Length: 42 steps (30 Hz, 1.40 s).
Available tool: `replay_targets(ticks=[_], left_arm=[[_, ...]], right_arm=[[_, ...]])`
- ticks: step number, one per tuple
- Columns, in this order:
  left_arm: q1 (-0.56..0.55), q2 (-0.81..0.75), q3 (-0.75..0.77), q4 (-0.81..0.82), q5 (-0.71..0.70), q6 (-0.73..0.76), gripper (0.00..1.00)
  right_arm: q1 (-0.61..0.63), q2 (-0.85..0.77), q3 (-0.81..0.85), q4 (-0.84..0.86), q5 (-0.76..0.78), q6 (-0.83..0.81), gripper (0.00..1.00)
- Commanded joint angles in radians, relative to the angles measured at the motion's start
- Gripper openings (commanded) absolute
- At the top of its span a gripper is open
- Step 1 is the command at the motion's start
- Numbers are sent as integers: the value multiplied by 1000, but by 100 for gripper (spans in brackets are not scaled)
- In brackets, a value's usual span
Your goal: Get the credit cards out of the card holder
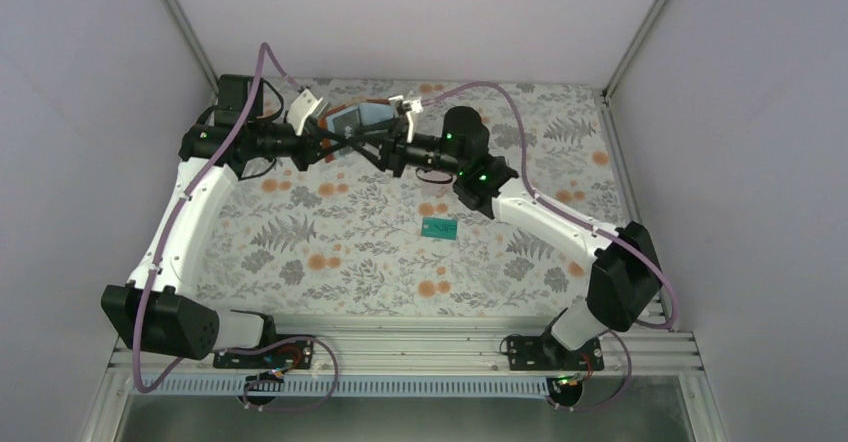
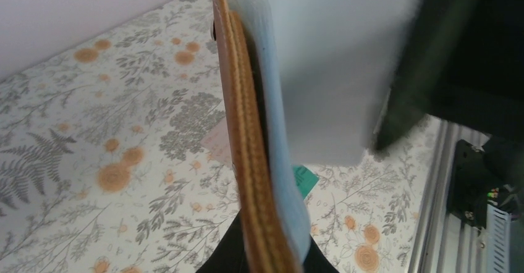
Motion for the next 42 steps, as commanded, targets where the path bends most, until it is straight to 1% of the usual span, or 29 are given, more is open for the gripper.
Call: replay_targets(ticks=[1,3,6,8,11,14,17,20,22,23,27,29,31,34,36,39,42], left_arm=[[0,-17,28,-26,139,62,2],[0,-16,34,-51,191,91,2],[-2,-15,44,-82,258,127,2],[-2,-14,50,-102,292,151,2],[-3,-12,62,-124,336,176,2],[-4,-17,73,-157,372,219,2],[-3,-23,76,-170,382,236,2],[-3,-18,71,-167,380,234,2],[-3,-18,68,-163,378,229,3],[-3,-17,66,-163,377,230,5],[-3,-21,64,-179,398,252,23],[-3,-23,66,-192,408,269,26],[-2,-25,66,-195,406,273,26],[-2,-22,69,-197,408,272,23],[-2,-21,68,-198,407,271,17],[-2,-21,68,-199,406,272,4],[-2,-21,73,-204,401,272,2]], right_arm=[[-83,-11,28,-47,85,39,34],[-98,-6,64,-122,63,-19,31],[-104,-2,94,-188,-10,-101,29],[-104,5,118,-246,-19,-132,28],[-104,18,130,-257,-108,-165,28],[-101,30,150,-300,-185,-213,22],[-102,19,144,-313,-259,-247,6],[-102,0,144,-330,-302,-274,4],[-105,-18,142,-342,-303,-293,4],[-107,-29,140,-349,-303,-300,4],[-132,-59,142,-380,-315,-317,4],[-145,-68,155,-419,-310,-336,4],[-159,-83,157,-442,-296,-349,4],[-165,-90,158,-452,-297,-351,4],[-168,-87,163,-470,-294,-358,4],[-173,-95,164,-468,-301,-359,4],[-181,-96,180,-495,-300,-375,4]])
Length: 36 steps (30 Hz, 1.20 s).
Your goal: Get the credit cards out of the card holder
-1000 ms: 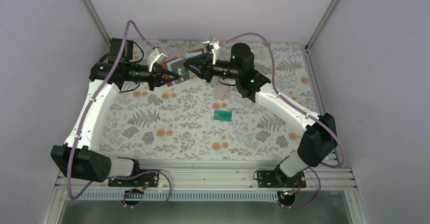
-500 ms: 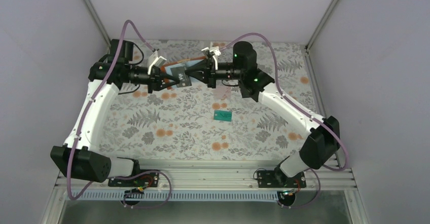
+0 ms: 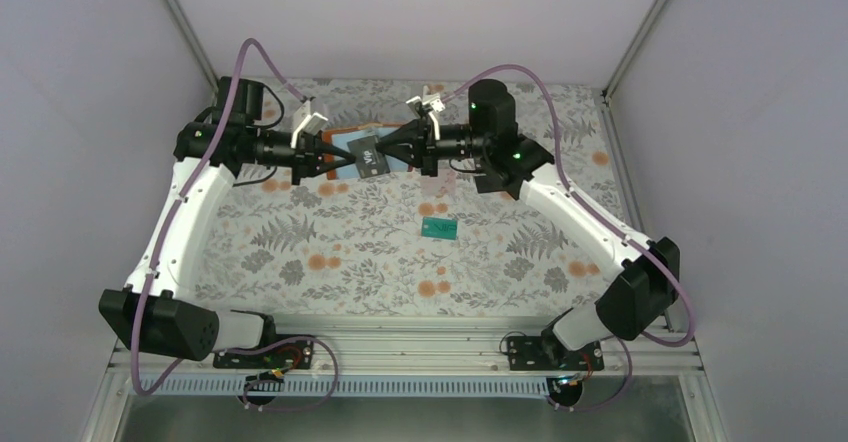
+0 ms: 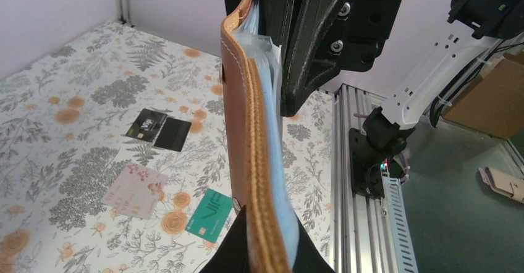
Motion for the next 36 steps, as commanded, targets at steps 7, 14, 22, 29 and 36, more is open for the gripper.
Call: replay_targets(ticks=[7,14,22,29,36], left_arm=[[-1,-10,40,-22,58,37,2],[-1,-13,40,-27,64,40,2],[-1,-12,47,-41,79,58,2],[-2,-9,42,-41,88,58,2],[-1,-14,40,-49,95,68,2]], right_arm=[[-40,18,34,-39,-120,-13,16],[-32,16,5,-39,-83,-38,18],[-28,16,-32,-48,3,-54,11],[12,31,-7,-63,42,-89,14],[36,42,0,-35,14,-100,7]])
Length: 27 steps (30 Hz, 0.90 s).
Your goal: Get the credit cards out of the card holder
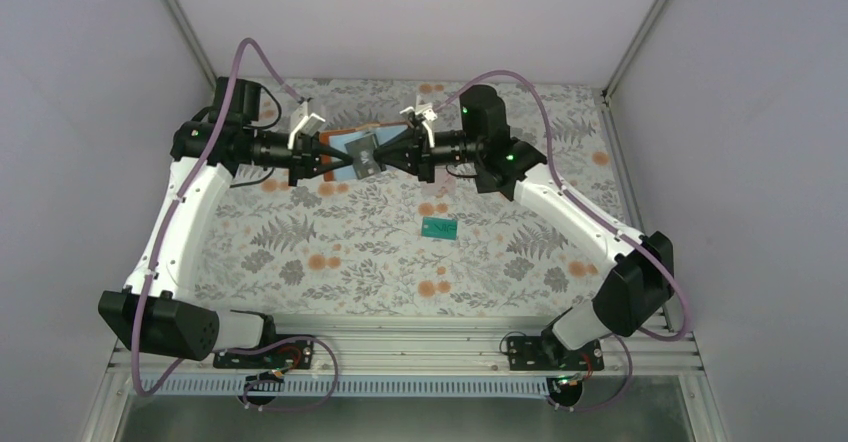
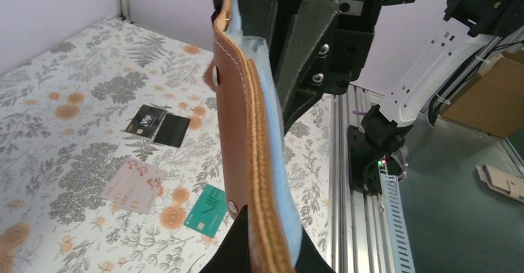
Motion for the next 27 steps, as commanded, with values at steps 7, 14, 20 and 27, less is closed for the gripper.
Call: replay_targets(ticks=[7,14,20,27], left_arm=[[-3,-18,20,2,63,35,3],[-5,-17,3,11,48,23,8],[-4,-22,5,10,14,19,2],[6,-25,-33,187,-290,-215,2]], right_arm=[[-6,-31,25,-79,-42,-79,4],[-128,-79,51,-250,-14,-199,4],[-222,-75,75,-331,-49,-253,4],[-428,-41,135,-588,488,-428,4]])
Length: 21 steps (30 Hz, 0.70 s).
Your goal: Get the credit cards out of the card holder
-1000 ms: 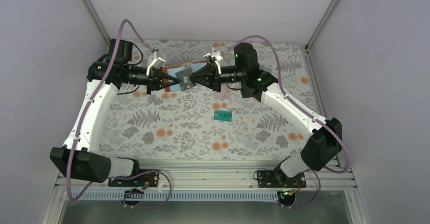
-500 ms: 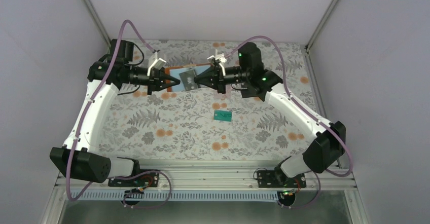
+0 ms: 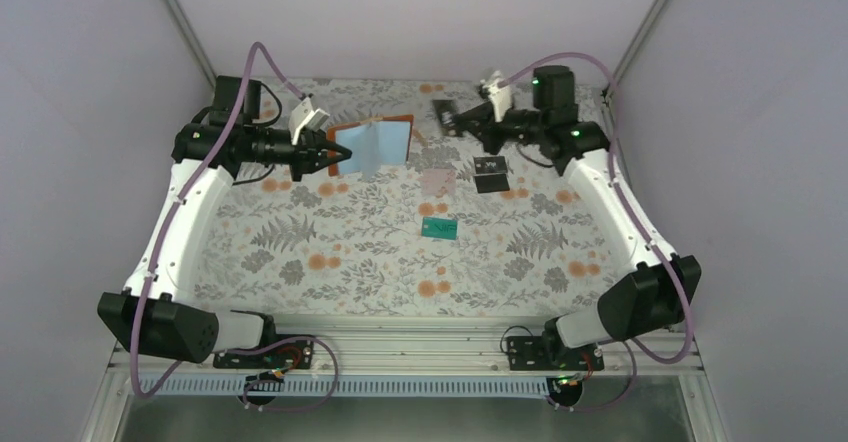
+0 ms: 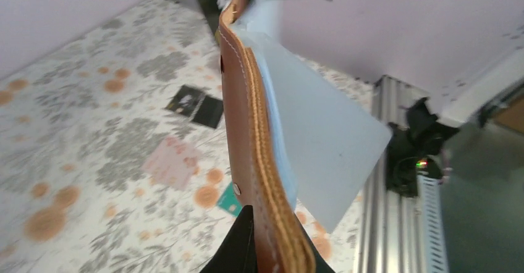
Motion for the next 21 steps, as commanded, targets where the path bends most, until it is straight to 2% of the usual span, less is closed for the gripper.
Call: replay_targets(ticks=[1,4,6,10,13,21], left_arm=[[7,-13,-28,144,-228,-156,2],[9,10,-30,163,-275,-181,2],[9,17,-33,169,-290,-186,2],[9,12,-55,185,-289,-185,2],[9,16,-53,186,-288,-186,2],[9,22,-35,171,-259,-174,2]], right_arm=[[-119,59,73,-264,476,-254,4],[-94,156,65,-397,575,-520,4],[-61,225,33,-456,690,-622,4],[-48,379,-6,-498,901,-639,4],[-33,471,27,-531,897,-631,4],[-23,465,-62,-480,922,-664,4]])
